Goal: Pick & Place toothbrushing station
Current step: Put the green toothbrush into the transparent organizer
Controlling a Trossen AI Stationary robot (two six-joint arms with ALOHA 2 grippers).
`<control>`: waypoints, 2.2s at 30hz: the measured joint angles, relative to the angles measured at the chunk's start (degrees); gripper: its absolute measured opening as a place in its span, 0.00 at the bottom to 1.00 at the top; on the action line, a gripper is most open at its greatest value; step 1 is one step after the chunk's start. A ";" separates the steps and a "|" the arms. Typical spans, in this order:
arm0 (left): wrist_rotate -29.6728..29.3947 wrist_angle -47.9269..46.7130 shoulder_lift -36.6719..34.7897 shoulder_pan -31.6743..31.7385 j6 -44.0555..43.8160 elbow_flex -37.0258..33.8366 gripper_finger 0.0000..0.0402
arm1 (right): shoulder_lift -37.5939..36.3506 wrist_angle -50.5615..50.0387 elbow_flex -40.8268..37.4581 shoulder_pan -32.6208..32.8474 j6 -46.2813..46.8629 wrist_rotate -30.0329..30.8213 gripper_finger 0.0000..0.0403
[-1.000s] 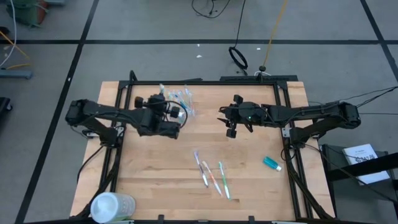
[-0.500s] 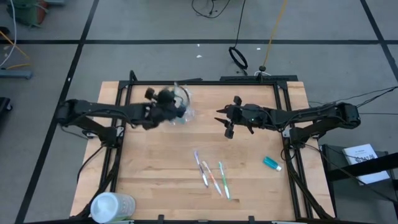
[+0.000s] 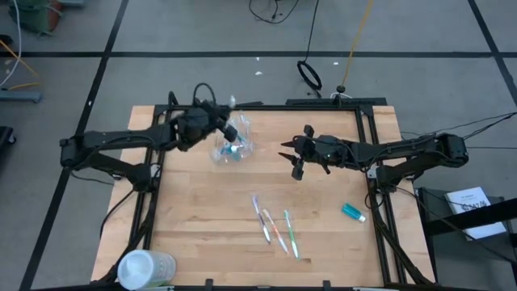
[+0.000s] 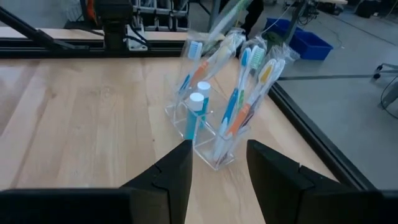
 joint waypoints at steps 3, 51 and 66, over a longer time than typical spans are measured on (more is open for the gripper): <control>1.56 10.72 -0.06 -0.22 -2.57 -7.26 0.02 | 0.00 -0.52 0.00 0.00 0.17 0.02 0.36; -15.44 3.44 5.93 -12.55 -41.02 -22.67 0.15 | 0.72 5.01 0.04 0.00 -2.08 -15.02 0.36; -12.43 0.84 5.95 -13.15 -32.58 -22.65 0.31 | 0.72 5.39 0.02 0.00 10.36 -14.99 0.36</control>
